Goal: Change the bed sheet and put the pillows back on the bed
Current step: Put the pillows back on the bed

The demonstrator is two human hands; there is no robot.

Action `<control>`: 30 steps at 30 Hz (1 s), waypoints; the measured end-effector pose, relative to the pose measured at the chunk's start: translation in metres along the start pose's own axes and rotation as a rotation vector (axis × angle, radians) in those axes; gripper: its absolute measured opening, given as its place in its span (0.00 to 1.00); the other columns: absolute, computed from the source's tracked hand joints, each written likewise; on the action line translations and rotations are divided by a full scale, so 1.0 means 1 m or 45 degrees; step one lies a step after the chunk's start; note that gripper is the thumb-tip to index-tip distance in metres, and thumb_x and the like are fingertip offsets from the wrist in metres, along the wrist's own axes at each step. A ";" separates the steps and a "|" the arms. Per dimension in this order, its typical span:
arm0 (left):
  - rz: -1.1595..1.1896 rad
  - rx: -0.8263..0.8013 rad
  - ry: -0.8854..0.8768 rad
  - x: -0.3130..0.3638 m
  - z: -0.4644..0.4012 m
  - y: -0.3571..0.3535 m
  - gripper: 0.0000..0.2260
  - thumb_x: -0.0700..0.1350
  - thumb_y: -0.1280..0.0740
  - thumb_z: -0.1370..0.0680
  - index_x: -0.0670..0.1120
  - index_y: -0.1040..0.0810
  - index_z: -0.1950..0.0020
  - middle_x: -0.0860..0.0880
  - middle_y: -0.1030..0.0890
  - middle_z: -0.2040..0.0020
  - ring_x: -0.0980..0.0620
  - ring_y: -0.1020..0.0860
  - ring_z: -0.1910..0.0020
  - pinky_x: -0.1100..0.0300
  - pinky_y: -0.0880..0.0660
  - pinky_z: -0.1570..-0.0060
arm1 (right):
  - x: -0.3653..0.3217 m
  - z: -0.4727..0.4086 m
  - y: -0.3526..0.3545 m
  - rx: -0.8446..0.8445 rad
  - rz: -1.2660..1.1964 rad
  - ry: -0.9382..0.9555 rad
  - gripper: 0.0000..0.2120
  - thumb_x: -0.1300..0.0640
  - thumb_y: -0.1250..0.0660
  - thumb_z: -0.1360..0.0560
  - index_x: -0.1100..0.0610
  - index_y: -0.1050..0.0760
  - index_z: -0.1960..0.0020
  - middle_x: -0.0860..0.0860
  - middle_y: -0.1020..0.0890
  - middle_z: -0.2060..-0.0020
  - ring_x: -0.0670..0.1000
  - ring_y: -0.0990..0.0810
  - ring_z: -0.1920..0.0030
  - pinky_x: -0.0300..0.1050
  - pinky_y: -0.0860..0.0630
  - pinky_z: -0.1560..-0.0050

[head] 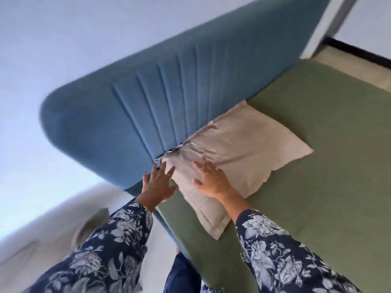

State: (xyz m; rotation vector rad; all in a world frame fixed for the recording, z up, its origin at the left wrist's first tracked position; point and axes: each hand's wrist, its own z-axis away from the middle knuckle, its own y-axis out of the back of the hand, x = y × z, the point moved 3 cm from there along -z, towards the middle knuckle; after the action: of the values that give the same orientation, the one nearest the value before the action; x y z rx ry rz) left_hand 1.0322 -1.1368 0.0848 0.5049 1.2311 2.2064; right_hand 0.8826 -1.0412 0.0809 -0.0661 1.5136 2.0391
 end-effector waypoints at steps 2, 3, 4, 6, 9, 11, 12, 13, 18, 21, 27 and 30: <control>0.104 0.062 0.088 -0.018 0.034 -0.003 0.31 0.58 0.43 0.19 0.56 0.56 0.21 0.51 0.62 0.21 0.44 0.61 0.23 0.39 0.57 0.27 | -0.031 0.003 0.001 0.006 0.127 0.133 0.31 0.44 0.43 0.21 0.48 0.51 0.22 0.51 0.54 0.22 0.50 0.52 0.23 0.50 0.49 0.25; 0.149 0.089 0.126 -0.027 0.048 -0.006 0.31 0.58 0.43 0.19 0.56 0.56 0.21 0.52 0.61 0.21 0.44 0.61 0.23 0.40 0.57 0.27 | -0.044 0.004 0.001 -0.003 0.171 0.187 0.31 0.44 0.43 0.21 0.48 0.51 0.22 0.52 0.54 0.22 0.50 0.52 0.23 0.51 0.49 0.25; 0.198 0.122 0.192 -0.044 0.068 -0.011 0.31 0.58 0.43 0.19 0.56 0.56 0.21 0.52 0.61 0.21 0.44 0.61 0.23 0.40 0.58 0.27 | -0.066 0.004 -0.002 -0.031 0.212 0.258 0.32 0.44 0.43 0.21 0.48 0.51 0.22 0.52 0.54 0.22 0.51 0.53 0.23 0.52 0.48 0.25; 0.260 0.154 0.304 -0.072 0.097 -0.024 0.31 0.58 0.43 0.19 0.56 0.55 0.21 0.51 0.61 0.21 0.44 0.61 0.22 0.41 0.58 0.27 | -0.100 0.003 -0.008 -0.080 0.258 0.356 0.32 0.43 0.43 0.21 0.48 0.52 0.22 0.52 0.55 0.22 0.51 0.53 0.23 0.54 0.47 0.26; 0.382 0.195 0.562 -0.132 0.158 -0.052 0.31 0.57 0.43 0.19 0.55 0.55 0.21 0.51 0.60 0.21 0.45 0.62 0.23 0.40 0.58 0.27 | -0.172 0.006 -0.031 -0.147 0.391 0.548 0.31 0.43 0.44 0.20 0.49 0.51 0.22 0.52 0.54 0.22 0.52 0.52 0.23 0.55 0.46 0.26; 0.487 0.207 0.709 -0.167 0.194 -0.070 0.31 0.57 0.42 0.19 0.55 0.55 0.21 0.51 0.60 0.21 0.44 0.62 0.23 0.41 0.59 0.27 | -0.214 0.011 -0.046 -0.178 0.465 0.640 0.31 0.44 0.45 0.20 0.49 0.51 0.22 0.53 0.54 0.22 0.53 0.51 0.23 0.55 0.45 0.27; 0.550 0.222 0.787 -0.186 0.217 -0.082 0.31 0.56 0.42 0.19 0.54 0.55 0.21 0.51 0.61 0.21 0.44 0.62 0.23 0.40 0.59 0.27 | -0.241 0.017 -0.058 -0.213 0.494 0.697 0.30 0.45 0.44 0.20 0.49 0.51 0.22 0.54 0.54 0.22 0.54 0.51 0.23 0.55 0.45 0.27; 0.590 0.227 0.849 -0.201 0.235 -0.091 0.32 0.56 0.42 0.19 0.54 0.55 0.21 0.51 0.60 0.21 0.44 0.62 0.23 0.40 0.59 0.27 | -0.260 0.022 -0.068 -0.249 0.512 0.739 0.30 0.45 0.45 0.20 0.49 0.52 0.22 0.54 0.55 0.22 0.54 0.52 0.23 0.55 0.45 0.27; 0.748 0.219 1.165 -0.274 0.320 -0.149 0.32 0.57 0.43 0.19 0.52 0.56 0.21 0.50 0.60 0.21 0.44 0.61 0.23 0.41 0.59 0.26 | -0.367 0.042 -0.136 -0.399 0.689 0.987 0.30 0.44 0.45 0.20 0.50 0.52 0.21 0.54 0.54 0.22 0.53 0.50 0.23 0.54 0.45 0.26; 0.864 0.207 1.284 -0.300 0.356 -0.184 0.33 0.57 0.42 0.19 0.51 0.56 0.21 0.50 0.59 0.21 0.44 0.61 0.22 0.41 0.59 0.26 | -0.414 0.051 -0.170 -0.466 0.795 1.108 0.30 0.44 0.46 0.19 0.51 0.52 0.21 0.53 0.55 0.22 0.53 0.52 0.23 0.54 0.47 0.25; 1.149 0.133 1.542 -0.338 0.401 -0.234 0.35 0.60 0.42 0.21 0.50 0.56 0.21 0.47 0.57 0.20 0.38 0.59 0.23 0.36 0.58 0.28 | -0.497 0.047 -0.218 -0.560 0.967 1.244 0.31 0.44 0.46 0.19 0.49 0.53 0.21 0.53 0.55 0.22 0.54 0.52 0.23 0.56 0.48 0.25; 1.319 0.128 1.643 -0.354 0.400 -0.246 0.36 0.61 0.41 0.21 0.50 0.55 0.21 0.45 0.54 0.20 0.36 0.57 0.23 0.34 0.54 0.29 | -0.535 0.035 -0.232 -0.607 0.984 1.291 0.31 0.44 0.45 0.19 0.50 0.54 0.21 0.53 0.52 0.22 0.53 0.49 0.23 0.53 0.46 0.26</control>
State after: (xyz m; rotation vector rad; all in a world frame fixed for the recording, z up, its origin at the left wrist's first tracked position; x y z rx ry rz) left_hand 1.6024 -0.9962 0.0579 -0.5588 1.9438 3.5696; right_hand 1.4459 -1.1967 0.0949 -0.9596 1.6789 3.2529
